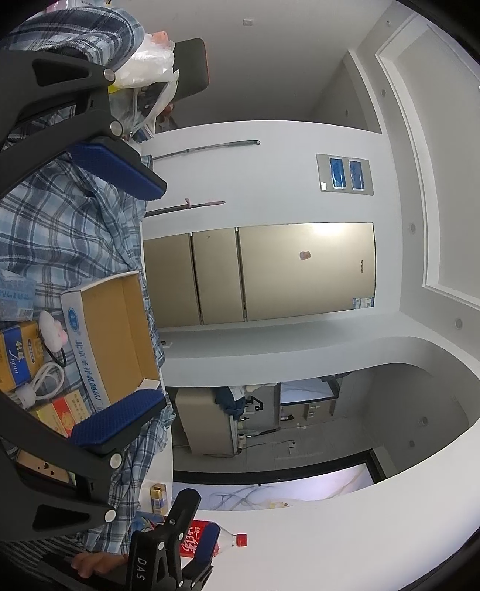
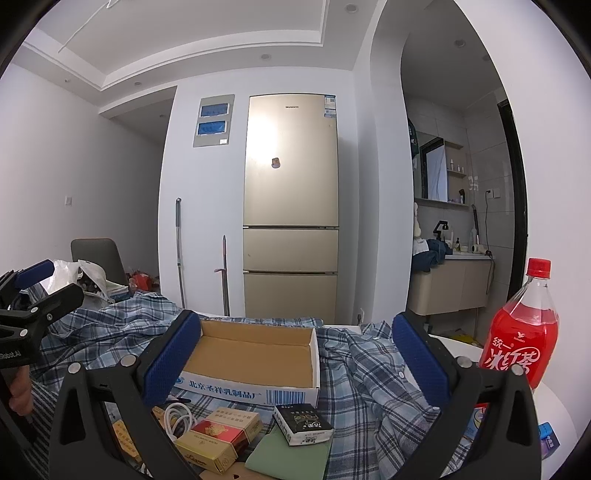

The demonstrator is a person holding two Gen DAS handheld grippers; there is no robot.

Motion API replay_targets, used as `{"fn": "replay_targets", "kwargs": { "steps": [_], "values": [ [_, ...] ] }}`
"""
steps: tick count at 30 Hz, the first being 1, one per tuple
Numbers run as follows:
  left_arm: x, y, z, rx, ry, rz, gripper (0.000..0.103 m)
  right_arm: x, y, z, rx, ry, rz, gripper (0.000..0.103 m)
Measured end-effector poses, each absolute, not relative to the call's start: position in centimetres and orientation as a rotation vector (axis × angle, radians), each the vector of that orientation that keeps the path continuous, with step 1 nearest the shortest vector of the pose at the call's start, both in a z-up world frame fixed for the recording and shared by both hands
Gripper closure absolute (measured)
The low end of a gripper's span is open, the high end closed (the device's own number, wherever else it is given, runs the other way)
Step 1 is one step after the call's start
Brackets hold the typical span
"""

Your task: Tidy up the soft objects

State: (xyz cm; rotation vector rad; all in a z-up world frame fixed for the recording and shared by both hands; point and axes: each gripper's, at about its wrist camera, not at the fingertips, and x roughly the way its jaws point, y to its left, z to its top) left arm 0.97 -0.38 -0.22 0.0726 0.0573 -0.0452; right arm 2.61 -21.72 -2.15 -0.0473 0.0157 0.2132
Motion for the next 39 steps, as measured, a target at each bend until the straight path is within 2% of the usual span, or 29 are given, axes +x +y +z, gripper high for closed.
{"fn": "replay_targets", "kwargs": {
  "steps": [17, 39],
  "values": [
    [2.9, 2.7, -0.4, -0.097, 0.165, -0.125, 0.0, 2.5, -21.2, -2.1, -0.061, 0.011, 0.238, 0.0],
    [2.0, 1.3, -0.1, -0.028, 0.124, -0.14, 0.0, 2.6, -20.8, -2.3, -0.076, 0.009, 0.216, 0.0]
  ]
}}
